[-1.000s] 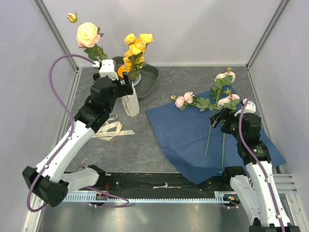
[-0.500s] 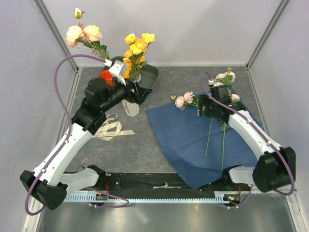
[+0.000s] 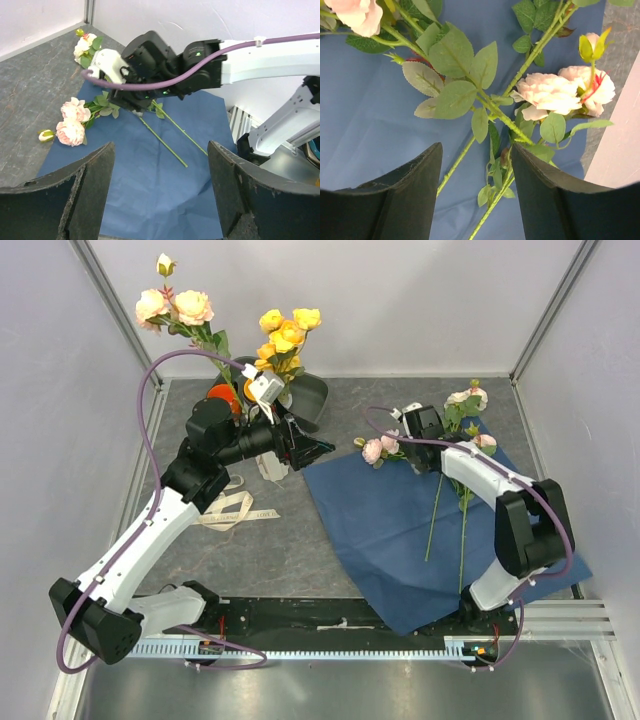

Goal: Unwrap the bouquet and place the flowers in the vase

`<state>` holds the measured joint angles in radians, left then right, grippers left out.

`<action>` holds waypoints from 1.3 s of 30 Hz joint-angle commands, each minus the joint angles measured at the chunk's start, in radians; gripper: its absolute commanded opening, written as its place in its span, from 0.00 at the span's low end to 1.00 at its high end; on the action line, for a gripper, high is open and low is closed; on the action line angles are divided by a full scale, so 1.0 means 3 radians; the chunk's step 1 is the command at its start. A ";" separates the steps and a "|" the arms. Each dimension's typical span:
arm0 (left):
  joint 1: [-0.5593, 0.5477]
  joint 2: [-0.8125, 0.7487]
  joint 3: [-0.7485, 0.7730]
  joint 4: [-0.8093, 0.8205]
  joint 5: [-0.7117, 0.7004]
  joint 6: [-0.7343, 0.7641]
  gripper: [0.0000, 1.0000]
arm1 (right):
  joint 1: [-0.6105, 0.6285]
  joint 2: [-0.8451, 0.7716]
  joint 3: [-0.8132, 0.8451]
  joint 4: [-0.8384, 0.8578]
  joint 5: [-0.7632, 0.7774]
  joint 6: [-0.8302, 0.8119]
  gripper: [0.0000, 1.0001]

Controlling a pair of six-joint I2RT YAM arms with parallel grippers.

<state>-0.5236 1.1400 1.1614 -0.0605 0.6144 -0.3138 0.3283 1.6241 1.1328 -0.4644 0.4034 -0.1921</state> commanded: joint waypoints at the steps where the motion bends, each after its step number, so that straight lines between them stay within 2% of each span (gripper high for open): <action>1: -0.0009 -0.0037 -0.0006 0.0176 0.0171 -0.0151 0.80 | 0.0000 0.0164 0.0069 0.0321 0.0057 -0.0551 0.65; 5: -0.0009 -0.0032 -0.0016 0.0191 0.0197 -0.0171 0.80 | 0.0015 0.0328 0.0028 0.0591 0.0066 -0.0638 0.65; 14: -0.0009 -0.0016 -0.0026 0.0191 0.0212 -0.0181 0.80 | 0.0041 0.0778 0.0034 0.0878 0.0649 -0.0807 0.61; 21: -0.0009 0.0025 -0.0026 0.0191 0.0212 -0.0176 0.80 | 0.0076 0.0773 -0.0104 0.1174 0.0650 -0.0771 0.43; 25: -0.0009 0.0040 -0.0026 0.0191 0.0233 -0.0181 0.80 | 0.0102 0.0753 -0.0115 0.1185 0.0542 -0.0802 0.47; 33: -0.0009 0.0045 -0.0021 0.0186 0.0243 -0.0217 0.80 | 0.0118 0.0395 -0.0186 0.1052 0.0976 -0.0607 0.61; 36: -0.0009 0.0050 -0.0016 0.0186 0.0268 -0.0232 0.80 | 0.0123 0.0211 -0.0258 0.0971 0.1094 -0.0633 0.64; 39: -0.0009 0.0065 -0.0016 0.0186 0.0284 -0.0238 0.80 | 0.0118 0.0251 -0.0222 0.0863 0.1191 -0.0669 0.64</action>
<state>-0.5236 1.1538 1.1542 -0.0422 0.6632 -0.3515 0.3637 1.7245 1.0645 -0.1764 0.6800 -0.3962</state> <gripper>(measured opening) 0.804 0.641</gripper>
